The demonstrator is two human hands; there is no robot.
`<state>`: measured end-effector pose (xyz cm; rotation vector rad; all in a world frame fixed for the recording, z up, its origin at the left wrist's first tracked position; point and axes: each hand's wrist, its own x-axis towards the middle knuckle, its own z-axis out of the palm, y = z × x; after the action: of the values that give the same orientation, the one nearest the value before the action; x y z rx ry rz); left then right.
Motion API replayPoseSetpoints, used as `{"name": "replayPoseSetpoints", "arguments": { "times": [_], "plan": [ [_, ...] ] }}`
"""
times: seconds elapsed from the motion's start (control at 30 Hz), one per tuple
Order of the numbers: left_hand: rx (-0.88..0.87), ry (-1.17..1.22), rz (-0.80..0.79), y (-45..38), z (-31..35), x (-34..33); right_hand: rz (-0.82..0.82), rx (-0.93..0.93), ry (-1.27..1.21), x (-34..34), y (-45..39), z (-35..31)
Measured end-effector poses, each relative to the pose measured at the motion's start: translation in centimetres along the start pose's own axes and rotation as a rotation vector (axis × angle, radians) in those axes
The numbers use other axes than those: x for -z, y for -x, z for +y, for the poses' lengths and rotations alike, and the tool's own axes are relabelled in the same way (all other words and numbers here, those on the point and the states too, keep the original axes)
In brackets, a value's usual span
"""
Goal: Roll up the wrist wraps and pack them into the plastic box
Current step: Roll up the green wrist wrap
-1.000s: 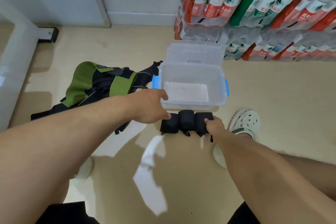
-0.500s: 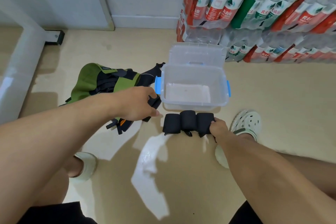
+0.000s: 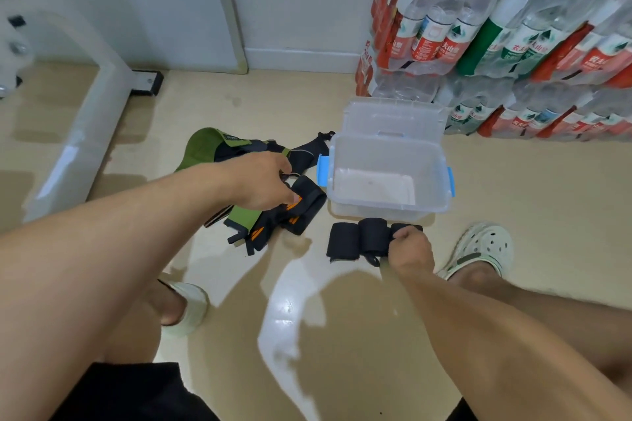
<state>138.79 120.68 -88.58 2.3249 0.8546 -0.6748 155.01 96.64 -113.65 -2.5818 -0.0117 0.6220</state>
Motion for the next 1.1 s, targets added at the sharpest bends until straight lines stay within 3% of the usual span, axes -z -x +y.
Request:
{"name": "replayPoseSetpoints", "arguments": {
  "times": [0.2, 0.47, 0.63, 0.77, 0.87, 1.0, 1.1],
  "plan": [
    [0.069, 0.038, 0.075, 1.0, -3.4, 1.5, -0.271, 0.449, 0.175, -3.9, 4.2, -4.6],
    [0.177, 0.068, 0.211, 2.3, -7.5, 3.3, -0.51, 0.456, -0.084, -10.9, 8.5, -12.3],
    [0.233, 0.155, 0.259, 2.2, -10.4, 3.6, -0.539, 0.273, -0.221, -14.7, 8.9, -17.8],
    [0.271, 0.241, 0.312, 2.1, -11.8, 3.8, -0.593, -0.04, -0.574, -17.0, 7.2, -22.1],
    [0.291, 0.293, 0.328, 1.7, -12.3, 3.9, -0.622, -0.177, -0.826, -17.5, 5.5, -24.4],
    [0.293, 0.31, 0.327, 0.9, -12.2, 4.3, -0.667, -0.231, -0.824, -17.9, 4.9, -25.7],
    [0.285, 0.296, 0.316, 0.3, -11.9, 4.6, -0.591, -0.196, -0.695, -17.6, 5.4, -26.3]
  ]
}}
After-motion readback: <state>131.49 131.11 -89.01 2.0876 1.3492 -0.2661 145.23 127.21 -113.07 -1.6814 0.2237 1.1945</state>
